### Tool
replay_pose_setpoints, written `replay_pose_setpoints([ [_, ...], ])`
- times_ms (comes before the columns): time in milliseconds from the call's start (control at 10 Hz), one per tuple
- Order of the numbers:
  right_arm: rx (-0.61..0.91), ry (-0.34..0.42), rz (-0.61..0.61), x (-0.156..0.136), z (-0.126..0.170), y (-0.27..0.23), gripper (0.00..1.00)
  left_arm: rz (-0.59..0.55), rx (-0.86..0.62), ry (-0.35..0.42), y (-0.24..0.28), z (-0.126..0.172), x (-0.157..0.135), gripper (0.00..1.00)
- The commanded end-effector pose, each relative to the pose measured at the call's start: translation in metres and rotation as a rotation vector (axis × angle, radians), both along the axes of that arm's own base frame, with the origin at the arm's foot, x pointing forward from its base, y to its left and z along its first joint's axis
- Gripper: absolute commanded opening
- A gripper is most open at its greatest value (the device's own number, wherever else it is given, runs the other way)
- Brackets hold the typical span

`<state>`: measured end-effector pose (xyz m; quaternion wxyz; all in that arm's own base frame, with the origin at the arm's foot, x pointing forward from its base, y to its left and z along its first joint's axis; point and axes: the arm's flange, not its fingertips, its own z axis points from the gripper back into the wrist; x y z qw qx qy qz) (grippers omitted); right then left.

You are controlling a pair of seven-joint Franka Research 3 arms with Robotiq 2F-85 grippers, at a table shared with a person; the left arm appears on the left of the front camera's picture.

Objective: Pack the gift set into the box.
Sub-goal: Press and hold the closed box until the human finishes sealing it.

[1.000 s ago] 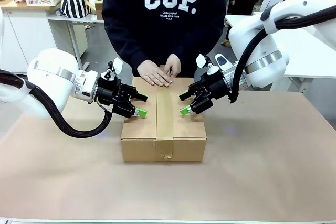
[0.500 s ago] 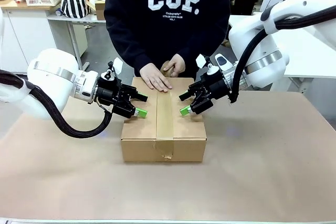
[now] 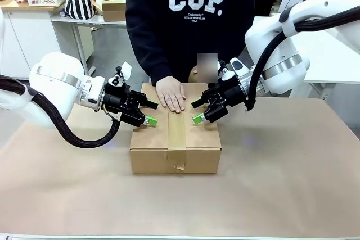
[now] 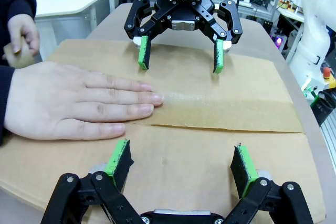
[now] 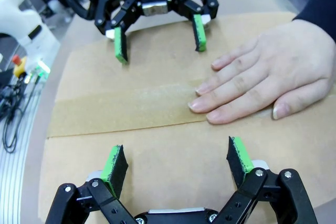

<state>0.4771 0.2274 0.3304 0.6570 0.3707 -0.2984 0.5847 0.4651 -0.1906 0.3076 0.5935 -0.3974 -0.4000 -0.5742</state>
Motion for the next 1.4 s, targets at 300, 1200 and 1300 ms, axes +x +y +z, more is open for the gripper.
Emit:
replay_pose_setpoints([
  [300, -0.008, -0.003, -0.012, -0.0013, -0.0036, -0.0001, 1.00, -0.002, 0.006, 0.001, 0.0002, -0.0018, -0.0010, 1.00],
  [1200, -0.008, -0.003, -0.012, -0.0013, -0.0036, -0.0001, 1.00, -0.002, 0.006, 0.001, 0.0002, -0.0018, -0.0010, 1.00],
  [1300, -0.008, -0.003, -0.012, -0.0013, -0.0036, -0.0001, 1.00, -0.002, 0.006, 0.001, 0.0002, -0.0018, -0.0010, 1.00],
])
